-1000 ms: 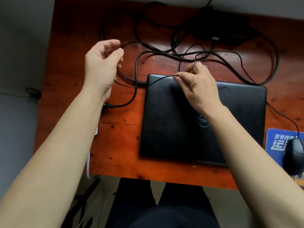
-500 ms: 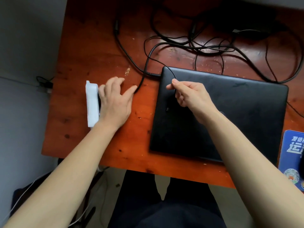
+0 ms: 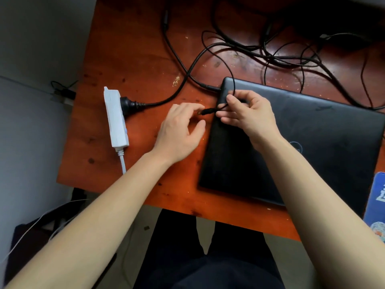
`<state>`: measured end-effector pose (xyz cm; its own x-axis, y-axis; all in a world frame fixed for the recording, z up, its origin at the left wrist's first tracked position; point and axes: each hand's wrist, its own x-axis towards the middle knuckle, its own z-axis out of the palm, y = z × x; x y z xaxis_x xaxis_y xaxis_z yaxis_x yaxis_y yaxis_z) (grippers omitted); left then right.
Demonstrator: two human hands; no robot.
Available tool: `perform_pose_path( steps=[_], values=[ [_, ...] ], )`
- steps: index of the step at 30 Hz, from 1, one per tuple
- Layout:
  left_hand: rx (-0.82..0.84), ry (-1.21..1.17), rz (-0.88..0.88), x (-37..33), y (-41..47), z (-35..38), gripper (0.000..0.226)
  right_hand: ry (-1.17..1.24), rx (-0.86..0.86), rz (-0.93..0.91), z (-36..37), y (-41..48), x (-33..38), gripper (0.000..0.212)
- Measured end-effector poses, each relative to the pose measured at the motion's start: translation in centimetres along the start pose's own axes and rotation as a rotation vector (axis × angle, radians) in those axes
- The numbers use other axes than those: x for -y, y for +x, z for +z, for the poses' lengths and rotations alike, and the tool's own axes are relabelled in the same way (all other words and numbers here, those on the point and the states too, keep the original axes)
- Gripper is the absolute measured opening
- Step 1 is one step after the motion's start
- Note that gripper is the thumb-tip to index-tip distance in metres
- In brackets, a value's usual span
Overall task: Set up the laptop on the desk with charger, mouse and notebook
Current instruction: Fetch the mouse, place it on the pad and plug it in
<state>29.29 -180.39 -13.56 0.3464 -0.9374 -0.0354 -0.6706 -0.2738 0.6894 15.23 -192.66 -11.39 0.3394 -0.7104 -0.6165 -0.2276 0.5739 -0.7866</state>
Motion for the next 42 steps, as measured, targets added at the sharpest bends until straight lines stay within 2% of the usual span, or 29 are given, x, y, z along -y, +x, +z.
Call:
perform_pose_path(
  steps=[2, 5, 7, 11, 14, 18, 21, 22, 25, 28, 30, 34, 36, 40, 42],
  values=[
    [0.014, -0.027, 0.008, 0.3, -0.1, 1.0, 0.030, 0.008, 0.014, 0.024, -0.2, 0.1, 0.1, 0.007],
    [-0.080, 0.018, 0.056, 1.0, 0.2, 1.6, 0.010, -0.018, 0.030, 0.051, -0.3, 0.2, 0.4, 0.006],
    [-0.095, 0.058, 0.100, 1.2, 0.2, 1.2, 0.007, -0.042, 0.023, 0.055, -0.4, 0.5, 0.7, 0.005],
    [-0.003, 0.099, 0.110, 1.8, -0.1, -0.2, 0.029, -0.022, -0.049, 0.008, -0.2, 1.5, 2.1, 0.007],
    [0.082, 0.120, 0.036, 2.2, -0.1, -1.2, 0.042, -0.015, -0.047, -0.060, 0.7, 2.3, 3.1, 0.019],
    [0.126, 0.122, -0.048, 2.0, 0.6, -1.7, 0.041, -0.080, 0.081, -0.127, 2.8, 2.7, 4.1, 0.018],
    [0.091, 0.082, -0.136, 1.5, 1.0, -1.3, 0.034, -0.093, 0.091, -0.138, 3.0, 3.3, 4.1, 0.020],
    [0.076, 0.056, -0.165, 1.2, 1.1, -1.2, 0.031, -0.143, 0.073, -0.165, 2.9, 3.5, 3.8, 0.025],
    [0.024, -0.069, -0.348, 0.8, 1.3, -1.0, 0.015, -0.509, -0.088, -0.357, 1.8, 3.0, 2.5, 0.033],
    [-0.068, -0.551, -0.687, 0.4, 1.3, -1.2, 0.003, -0.691, -0.244, -0.565, 0.6, 1.5, -0.2, 0.031],
    [-0.113, -0.723, -0.774, 0.3, 1.0, -1.4, 0.008, -0.833, -0.308, -0.639, 0.2, 0.7, -2.7, 0.035],
    [-0.140, -0.818, -0.748, 0.0, 0.3, -1.5, 0.027, -1.075, -0.349, -0.734, 0.2, -0.7, -6.1, 0.039],
    [-0.151, -0.788, -0.726, 0.2, 0.1, -1.5, 0.041, -1.135, -0.364, -0.747, 0.2, -1.0, -6.5, 0.039],
    [-0.214, -0.356, -0.482, 0.8, -0.4, -0.7, 0.067, -1.149, -0.375, -0.750, 0.1, -0.9, -6.4, 0.040],
    [-0.252, -0.212, -0.387, 1.3, -0.7, -0.5, 0.077, -1.154, -0.387, -0.755, 0.2, -0.8, -6.5, 0.040]
  ],
)
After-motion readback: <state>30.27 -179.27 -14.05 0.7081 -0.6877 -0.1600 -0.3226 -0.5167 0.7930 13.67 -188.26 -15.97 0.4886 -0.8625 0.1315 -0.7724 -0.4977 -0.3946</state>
